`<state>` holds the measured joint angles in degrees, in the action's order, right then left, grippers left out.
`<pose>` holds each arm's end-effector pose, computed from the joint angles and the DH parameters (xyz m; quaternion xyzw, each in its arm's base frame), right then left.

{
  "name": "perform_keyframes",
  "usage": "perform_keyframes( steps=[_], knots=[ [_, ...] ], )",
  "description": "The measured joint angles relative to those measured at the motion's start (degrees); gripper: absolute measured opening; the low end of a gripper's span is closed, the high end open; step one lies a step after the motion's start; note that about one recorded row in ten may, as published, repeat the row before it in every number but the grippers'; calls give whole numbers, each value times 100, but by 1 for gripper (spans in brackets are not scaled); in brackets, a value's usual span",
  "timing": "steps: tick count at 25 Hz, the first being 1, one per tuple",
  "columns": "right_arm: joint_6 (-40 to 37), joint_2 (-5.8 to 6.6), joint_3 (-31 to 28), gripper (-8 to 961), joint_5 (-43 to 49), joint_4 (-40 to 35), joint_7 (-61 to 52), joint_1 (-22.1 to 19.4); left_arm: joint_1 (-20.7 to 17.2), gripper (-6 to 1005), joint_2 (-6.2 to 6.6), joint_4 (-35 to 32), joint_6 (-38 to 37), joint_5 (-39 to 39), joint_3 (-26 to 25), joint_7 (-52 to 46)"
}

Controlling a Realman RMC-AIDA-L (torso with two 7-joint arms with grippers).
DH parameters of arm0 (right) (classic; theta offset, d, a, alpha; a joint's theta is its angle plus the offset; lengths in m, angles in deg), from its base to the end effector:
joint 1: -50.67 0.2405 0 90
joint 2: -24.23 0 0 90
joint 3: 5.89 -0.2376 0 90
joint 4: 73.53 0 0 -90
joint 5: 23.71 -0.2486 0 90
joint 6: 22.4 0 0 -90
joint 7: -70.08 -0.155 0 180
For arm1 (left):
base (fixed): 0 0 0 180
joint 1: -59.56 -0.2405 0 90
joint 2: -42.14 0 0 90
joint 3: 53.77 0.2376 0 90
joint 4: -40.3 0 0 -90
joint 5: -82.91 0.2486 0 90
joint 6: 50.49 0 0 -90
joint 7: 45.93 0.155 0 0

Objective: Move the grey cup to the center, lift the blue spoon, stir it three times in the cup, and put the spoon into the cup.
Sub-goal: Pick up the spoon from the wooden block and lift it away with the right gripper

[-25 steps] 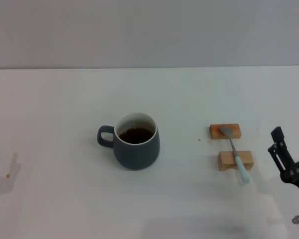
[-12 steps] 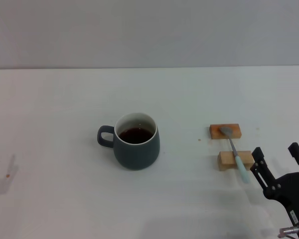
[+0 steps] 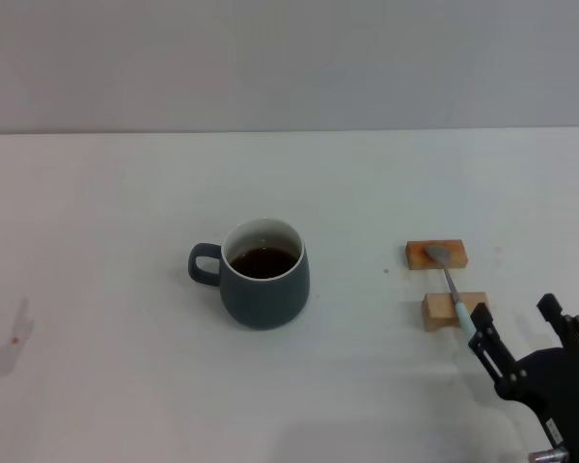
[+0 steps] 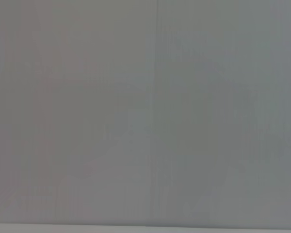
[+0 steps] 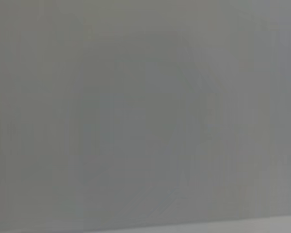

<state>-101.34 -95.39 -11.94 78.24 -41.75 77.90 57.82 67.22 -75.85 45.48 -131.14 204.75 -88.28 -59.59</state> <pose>0.2972 0.2048 -0.1219 -0.7122 0.2845 0.3306 0.5500 -0.4119 0.2235 -0.0070 -0.6600 -0.2750 -0.2788 0.6412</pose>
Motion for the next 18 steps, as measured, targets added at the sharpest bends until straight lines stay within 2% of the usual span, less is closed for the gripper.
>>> perform_keyframes(
  steps=[18],
  knots=[
    [665, -8, 7, 827, 1, -22, 0, 118, 37, 859, -8, 0, 13, 25, 40, 4]
  ],
)
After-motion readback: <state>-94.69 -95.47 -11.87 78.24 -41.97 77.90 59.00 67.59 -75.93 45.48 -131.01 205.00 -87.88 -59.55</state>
